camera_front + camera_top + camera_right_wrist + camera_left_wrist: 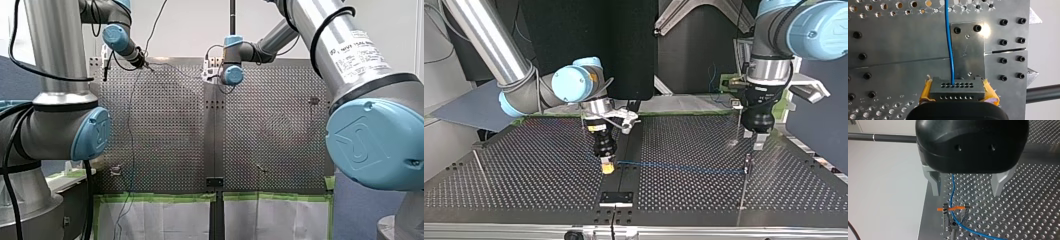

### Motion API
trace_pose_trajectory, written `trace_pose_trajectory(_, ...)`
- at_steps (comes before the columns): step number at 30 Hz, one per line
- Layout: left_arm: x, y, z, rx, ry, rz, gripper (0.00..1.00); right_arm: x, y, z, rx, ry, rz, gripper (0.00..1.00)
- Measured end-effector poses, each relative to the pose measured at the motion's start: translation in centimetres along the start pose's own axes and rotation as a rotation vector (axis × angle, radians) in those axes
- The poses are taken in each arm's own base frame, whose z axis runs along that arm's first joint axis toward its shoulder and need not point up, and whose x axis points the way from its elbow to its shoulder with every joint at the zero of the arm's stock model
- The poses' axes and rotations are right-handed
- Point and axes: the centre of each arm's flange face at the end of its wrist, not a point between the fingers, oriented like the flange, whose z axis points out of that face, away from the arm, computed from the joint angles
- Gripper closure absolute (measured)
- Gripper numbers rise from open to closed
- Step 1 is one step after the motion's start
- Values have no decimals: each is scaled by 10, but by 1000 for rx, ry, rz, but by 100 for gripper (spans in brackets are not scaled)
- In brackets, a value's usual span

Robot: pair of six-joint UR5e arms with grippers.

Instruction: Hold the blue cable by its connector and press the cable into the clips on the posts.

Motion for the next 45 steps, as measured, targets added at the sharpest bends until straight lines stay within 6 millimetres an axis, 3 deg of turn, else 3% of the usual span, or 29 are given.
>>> trace_pose_trajectory(8, 0, -3, -1, 5, 2, -1, 0, 0, 0, 0, 1, -1, 0, 100)
trace_pose_trajectory(17, -3, -19, -5, 95, -1, -11, 0, 0, 1, 0, -1, -2, -1, 100)
trace_pose_trajectory(27, -26, -45, 5, 187, -35, -32, 0, 0, 2, 1, -5, 1, -3, 100)
trace_pose_trajectory(37, -38, -58, 30, 157, -60, -30, 0, -1, 5, 2, -7, 1, -5, 100)
trace_pose_trajectory(45, -19, -63, 55, 132, -40, -22, 0, -1, 8, 3, -10, 1, -6, 100)
